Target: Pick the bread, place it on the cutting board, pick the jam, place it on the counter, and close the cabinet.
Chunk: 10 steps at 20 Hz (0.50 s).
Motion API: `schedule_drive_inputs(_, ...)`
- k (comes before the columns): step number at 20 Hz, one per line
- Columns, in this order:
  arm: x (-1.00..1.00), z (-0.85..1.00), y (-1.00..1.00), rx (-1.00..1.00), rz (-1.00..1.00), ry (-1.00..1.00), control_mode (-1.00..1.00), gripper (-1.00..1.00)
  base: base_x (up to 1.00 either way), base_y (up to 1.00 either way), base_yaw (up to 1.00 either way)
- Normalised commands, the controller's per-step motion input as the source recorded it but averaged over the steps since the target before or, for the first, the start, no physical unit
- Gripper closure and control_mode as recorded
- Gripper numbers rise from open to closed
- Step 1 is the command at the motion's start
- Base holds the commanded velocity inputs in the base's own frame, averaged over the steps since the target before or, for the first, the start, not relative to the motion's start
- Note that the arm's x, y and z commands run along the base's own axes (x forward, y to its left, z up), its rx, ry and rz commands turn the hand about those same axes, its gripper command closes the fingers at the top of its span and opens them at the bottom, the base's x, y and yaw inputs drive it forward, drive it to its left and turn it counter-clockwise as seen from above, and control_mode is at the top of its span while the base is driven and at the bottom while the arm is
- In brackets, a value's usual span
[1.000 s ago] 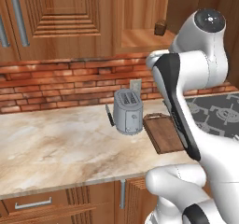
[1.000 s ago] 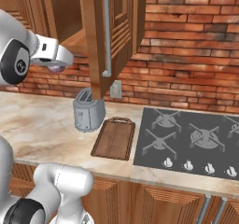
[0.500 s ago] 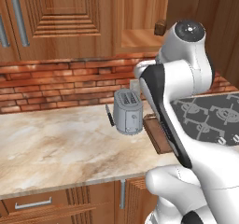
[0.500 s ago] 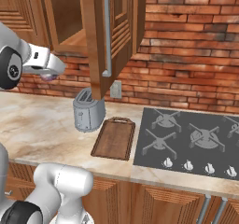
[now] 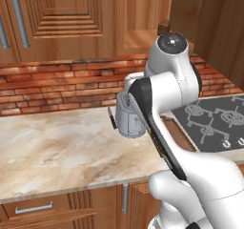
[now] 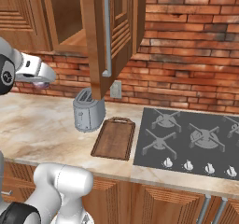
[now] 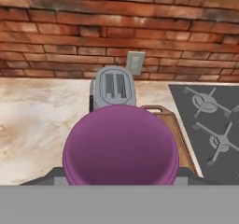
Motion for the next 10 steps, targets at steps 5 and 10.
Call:
schedule_drive_inputs(5,0.01,-0.32,0.38,0.0,0.0,0.02,-1.0,1.0,0.0,0.0,0.0)
schedule_drive_inputs(10,0.0,-0.28,0.29,0.0,0.0,0.0,-1.0,1.0,0.0,0.0,0.0)
